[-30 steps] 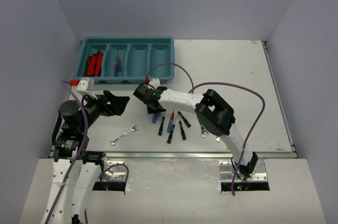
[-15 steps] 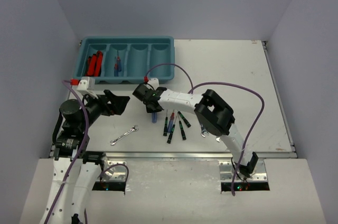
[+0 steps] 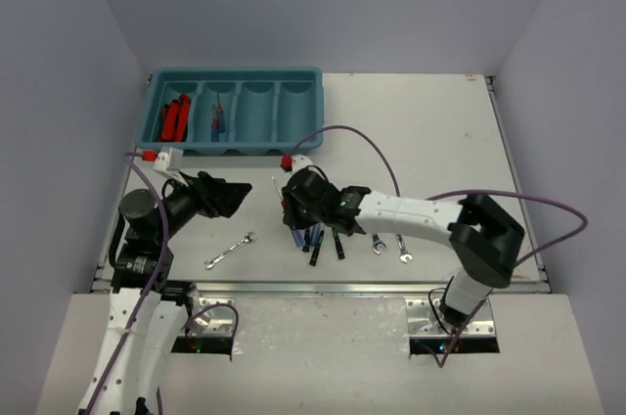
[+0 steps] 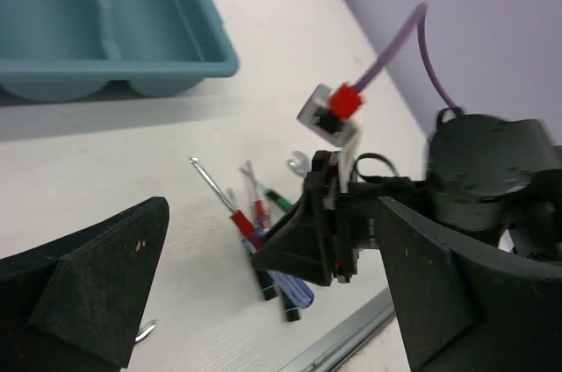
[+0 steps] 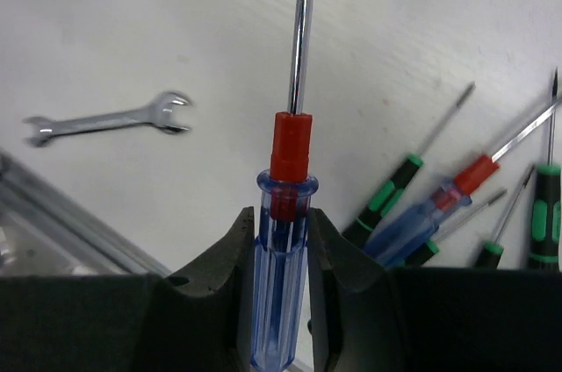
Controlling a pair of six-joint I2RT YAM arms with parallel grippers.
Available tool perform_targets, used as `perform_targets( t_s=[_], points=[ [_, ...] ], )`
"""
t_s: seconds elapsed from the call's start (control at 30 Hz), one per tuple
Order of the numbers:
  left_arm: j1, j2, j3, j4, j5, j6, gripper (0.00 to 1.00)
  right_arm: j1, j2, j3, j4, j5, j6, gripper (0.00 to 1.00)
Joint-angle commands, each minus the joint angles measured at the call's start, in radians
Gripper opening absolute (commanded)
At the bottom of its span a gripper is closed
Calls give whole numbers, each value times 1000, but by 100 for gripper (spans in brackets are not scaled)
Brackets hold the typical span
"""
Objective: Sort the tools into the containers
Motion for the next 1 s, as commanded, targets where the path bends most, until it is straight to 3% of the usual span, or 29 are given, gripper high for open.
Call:
perform_targets(
  t_s=[0.0, 0.1, 0.23, 0.33, 0.4, 0.47, 0.53, 0.6, 0.67, 0.7, 0.83, 0.87, 0.97],
  points=[
    [-6, 26, -171, 397, 225, -239, 100, -3, -242, -182, 363, -145, -179, 0],
    [-13, 51, -268, 656, 294, -411, 100, -2, -371, -314, 524, -214, -210, 0],
    [-69, 133, -285, 811, 311, -486, 97, -1, -451, -362, 593, -287, -239, 0],
    [-157, 165, -298, 894, 252, -500, 87, -1, -474, -363, 614, -313, -238, 0],
    [-213, 183, -293, 891, 209, -480, 78, -1, -482, -359, 618, -324, -237, 0],
    [-256, 226, -287, 892, 178, -469, 61, -1, -488, -351, 620, -337, -236, 0],
    [-265, 258, -281, 910, 174, -469, 51, -1, -485, -346, 619, -357, -236, 0],
    [-265, 278, -265, 908, 163, -464, 22, 0, -483, -345, 626, -372, -239, 0],
    [-266, 297, -233, 878, 142, -447, 5, 0, -487, -351, 633, -366, -241, 0],
    [-266, 308, -213, 862, 128, -426, 0, -1, -488, -353, 633, -359, -242, 0],
    [-265, 365, -105, 750, 69, -352, 0, -3, -490, -358, 627, -334, -250, 0],
    [-265, 386, -69, 702, 48, -323, 0, -5, -494, -359, 618, -310, -254, 10],
    [-264, 448, 38, 543, -126, -208, 0, -20, -522, -360, 494, -155, -231, 94]
  ],
)
